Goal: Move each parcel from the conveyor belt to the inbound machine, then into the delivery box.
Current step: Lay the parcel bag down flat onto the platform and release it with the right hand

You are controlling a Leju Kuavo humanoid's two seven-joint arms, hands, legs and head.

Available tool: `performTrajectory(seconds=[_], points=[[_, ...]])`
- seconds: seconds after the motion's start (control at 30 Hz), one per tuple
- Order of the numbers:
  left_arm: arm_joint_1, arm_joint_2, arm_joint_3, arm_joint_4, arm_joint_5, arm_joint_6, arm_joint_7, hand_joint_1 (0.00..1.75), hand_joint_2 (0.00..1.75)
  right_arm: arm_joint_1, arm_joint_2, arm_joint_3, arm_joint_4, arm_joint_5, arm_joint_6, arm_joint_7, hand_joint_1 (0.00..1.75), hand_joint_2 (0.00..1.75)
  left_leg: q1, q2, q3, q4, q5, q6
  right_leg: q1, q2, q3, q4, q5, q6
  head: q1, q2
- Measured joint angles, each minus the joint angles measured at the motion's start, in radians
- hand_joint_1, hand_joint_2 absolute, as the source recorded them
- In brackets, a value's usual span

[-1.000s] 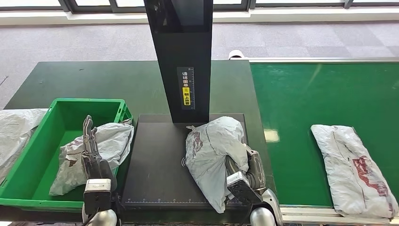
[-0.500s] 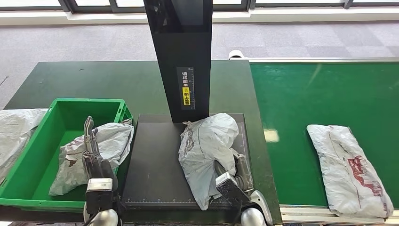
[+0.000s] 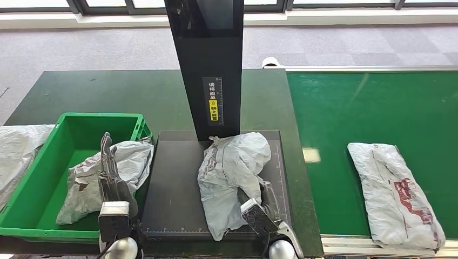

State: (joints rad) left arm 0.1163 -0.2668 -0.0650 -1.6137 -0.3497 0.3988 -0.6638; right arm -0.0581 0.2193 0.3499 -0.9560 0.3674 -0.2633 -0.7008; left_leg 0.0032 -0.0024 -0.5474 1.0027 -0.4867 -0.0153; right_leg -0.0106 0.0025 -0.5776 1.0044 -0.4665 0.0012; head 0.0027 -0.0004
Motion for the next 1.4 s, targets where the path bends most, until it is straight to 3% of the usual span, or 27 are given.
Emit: performTrajectory(seconds=[0.03,0.07,0.23,0.4,0.6,1.4], points=[[0.0,0.0,0.0,0.0,0.007,-0.005,0.0,0.0,0.0,0.0,0.0,0.002,0.002,-0.002,0.0,0.0,0.06,1.75,0.0,0.0,0.0,0.0,0.0,0.0,0.0,0.0,0.0,0.0,0.0,0.0,0.0,0.0],[0.0,0.0,0.0,0.0,0.018,-0.014,0.001,0.0,0.0,0.0,0.0,0.004,0.004,-0.004,-0.002,0.0,0.0,1.75,0.0,0.0,0.0,0.0,0.0,0.0,0.0,0.0,0.0,0.0,0.0,0.0,0.0,0.0],[0.0,0.0,0.0,-0.001,0.078,-0.079,-0.001,0.0,0.0,0.007,-0.004,0.03,-0.005,-0.01,0.012,0.005,0.0,1.75,0.0,0.0,0.0,0.0,0.0,0.0,0.0,0.0,0.0,0.0,0.0,0.0,0.0,0.0],[0.006,0.0,0.001,-0.011,0.087,-0.104,-0.003,0.0,0.0,0.064,-0.02,0.049,-0.127,0.028,0.07,0.049,0.0,1.75,0.0,0.0,0.0,0.0,0.0,0.0,0.0,0.0,0.0,0.0,0.0,0.0,0.0,0.0],[0.007,0.0,0.001,-0.012,0.082,-0.12,-0.003,0.0,0.0,0.103,-0.028,0.049,-0.21,0.07,0.098,0.039,0.0,1.75,0.0,0.0,0.0,0.0,0.0,0.0,0.0,0.0,0.0,0.0,0.0,0.0,0.0,0.0],[0.023,-0.004,-0.009,-0.028,0.089,-0.085,-0.002,0.0,0.0,0.179,-0.045,0.043,-0.386,0.121,0.104,0.044,0.0,1.75,0.0,0.0,0.0,0.0,0.0,0.0,0.0,0.0,0.0,0.0,0.0,0.0,0.0,0.0]])
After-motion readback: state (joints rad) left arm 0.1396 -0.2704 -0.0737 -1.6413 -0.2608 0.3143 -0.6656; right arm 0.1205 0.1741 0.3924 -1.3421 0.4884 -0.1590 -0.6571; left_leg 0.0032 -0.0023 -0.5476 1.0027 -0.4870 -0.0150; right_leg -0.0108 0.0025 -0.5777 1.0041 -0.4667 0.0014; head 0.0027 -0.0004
